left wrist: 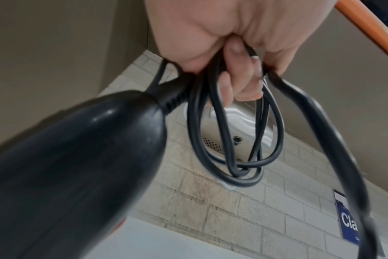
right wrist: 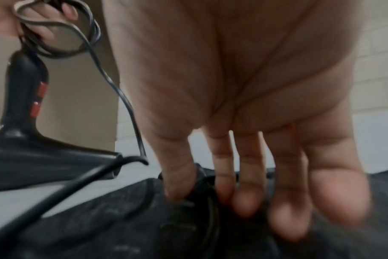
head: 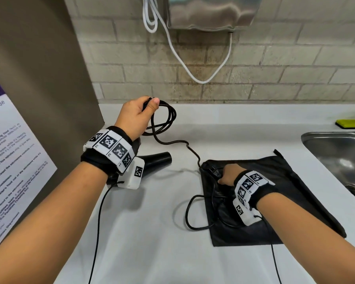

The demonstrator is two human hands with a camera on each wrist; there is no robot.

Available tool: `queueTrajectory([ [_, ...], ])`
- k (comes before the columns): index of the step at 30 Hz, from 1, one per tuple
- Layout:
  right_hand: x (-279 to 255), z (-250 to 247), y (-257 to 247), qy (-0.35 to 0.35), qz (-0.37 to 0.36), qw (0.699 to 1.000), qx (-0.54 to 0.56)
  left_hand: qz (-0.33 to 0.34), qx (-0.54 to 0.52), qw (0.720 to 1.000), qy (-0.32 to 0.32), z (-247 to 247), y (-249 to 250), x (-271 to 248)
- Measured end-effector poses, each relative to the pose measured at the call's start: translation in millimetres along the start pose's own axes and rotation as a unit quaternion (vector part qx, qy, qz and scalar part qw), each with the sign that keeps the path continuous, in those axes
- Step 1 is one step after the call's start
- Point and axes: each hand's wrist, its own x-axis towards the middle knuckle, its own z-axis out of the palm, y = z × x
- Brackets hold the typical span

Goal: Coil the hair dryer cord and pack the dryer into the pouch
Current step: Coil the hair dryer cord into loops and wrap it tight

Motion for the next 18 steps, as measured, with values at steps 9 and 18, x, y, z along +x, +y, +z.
queueTrajectory([
  [9, -2, -15, -15, 0.087, -0.015, 0.991, 0.1, -0.003, -0.028, 1.0, -0.001, 0, 3, -2],
  [18, -49, -80, -61, 0.33, -0.221, 0.827, 0.398, -0.035, -0.099, 0.994, 0.005, 0, -4, 2],
])
